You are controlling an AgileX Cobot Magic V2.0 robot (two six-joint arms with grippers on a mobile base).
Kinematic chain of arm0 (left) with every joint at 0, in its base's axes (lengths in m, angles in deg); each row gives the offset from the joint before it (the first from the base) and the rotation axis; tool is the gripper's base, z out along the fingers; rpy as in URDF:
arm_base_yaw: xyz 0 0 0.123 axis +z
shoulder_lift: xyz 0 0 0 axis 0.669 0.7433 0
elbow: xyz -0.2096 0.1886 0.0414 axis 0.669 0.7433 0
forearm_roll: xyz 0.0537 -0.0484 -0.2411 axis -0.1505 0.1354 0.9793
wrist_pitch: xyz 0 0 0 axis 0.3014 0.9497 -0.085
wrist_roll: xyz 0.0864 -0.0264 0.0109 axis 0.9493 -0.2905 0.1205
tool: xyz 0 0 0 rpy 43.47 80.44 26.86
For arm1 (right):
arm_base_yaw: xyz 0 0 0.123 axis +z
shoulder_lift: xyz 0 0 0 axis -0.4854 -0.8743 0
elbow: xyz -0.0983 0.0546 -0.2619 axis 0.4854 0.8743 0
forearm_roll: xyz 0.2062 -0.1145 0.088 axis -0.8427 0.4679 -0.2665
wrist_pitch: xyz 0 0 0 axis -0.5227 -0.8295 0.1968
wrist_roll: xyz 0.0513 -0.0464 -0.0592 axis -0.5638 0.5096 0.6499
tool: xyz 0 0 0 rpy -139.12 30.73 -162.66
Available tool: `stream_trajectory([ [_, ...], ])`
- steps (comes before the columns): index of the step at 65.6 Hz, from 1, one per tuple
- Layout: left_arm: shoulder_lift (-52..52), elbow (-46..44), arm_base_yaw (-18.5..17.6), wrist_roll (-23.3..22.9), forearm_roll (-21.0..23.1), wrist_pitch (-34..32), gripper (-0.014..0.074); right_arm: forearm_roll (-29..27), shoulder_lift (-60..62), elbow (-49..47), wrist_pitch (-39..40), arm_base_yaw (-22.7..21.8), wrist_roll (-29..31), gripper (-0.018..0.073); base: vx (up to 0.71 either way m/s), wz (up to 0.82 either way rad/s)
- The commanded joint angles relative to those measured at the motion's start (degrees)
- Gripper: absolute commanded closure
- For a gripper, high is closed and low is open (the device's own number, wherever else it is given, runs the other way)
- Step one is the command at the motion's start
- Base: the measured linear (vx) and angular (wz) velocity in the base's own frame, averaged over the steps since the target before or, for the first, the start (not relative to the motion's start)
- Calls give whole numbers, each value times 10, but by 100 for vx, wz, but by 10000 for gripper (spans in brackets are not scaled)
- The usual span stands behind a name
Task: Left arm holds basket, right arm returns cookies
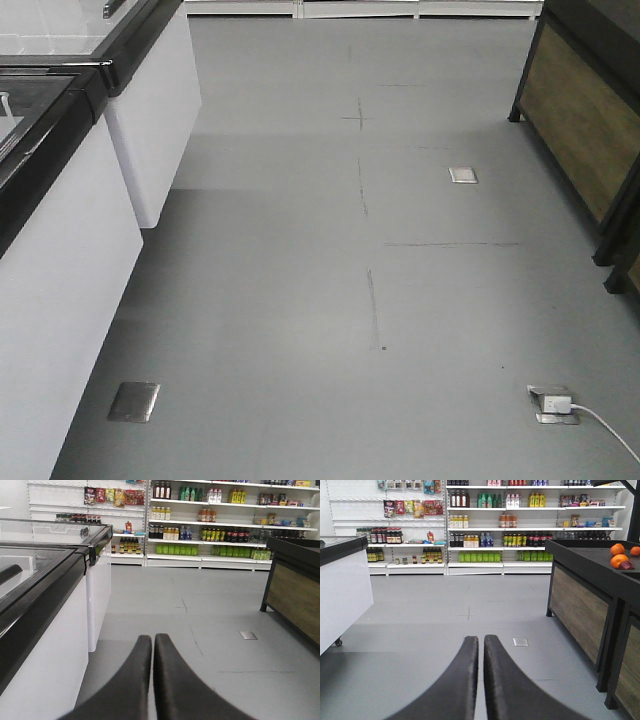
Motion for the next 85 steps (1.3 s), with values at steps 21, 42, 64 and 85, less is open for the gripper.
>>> stream_trajectory([
  [21,-10,-17,0,-4,2,-46,602,6,7,10,43,-1,1,565,0,0],
  [42,-10,-17,0,-4,2,-46,602,6,7,10,43,-1,1,565,0,0],
  [64,-10,-17,0,-4,2,-46,602,6,7,10,43,-1,1,565,0,0],
  [85,-10,-17,0,-4,2,-47,602,6,7,10,43,-1,1,565,0,0],
])
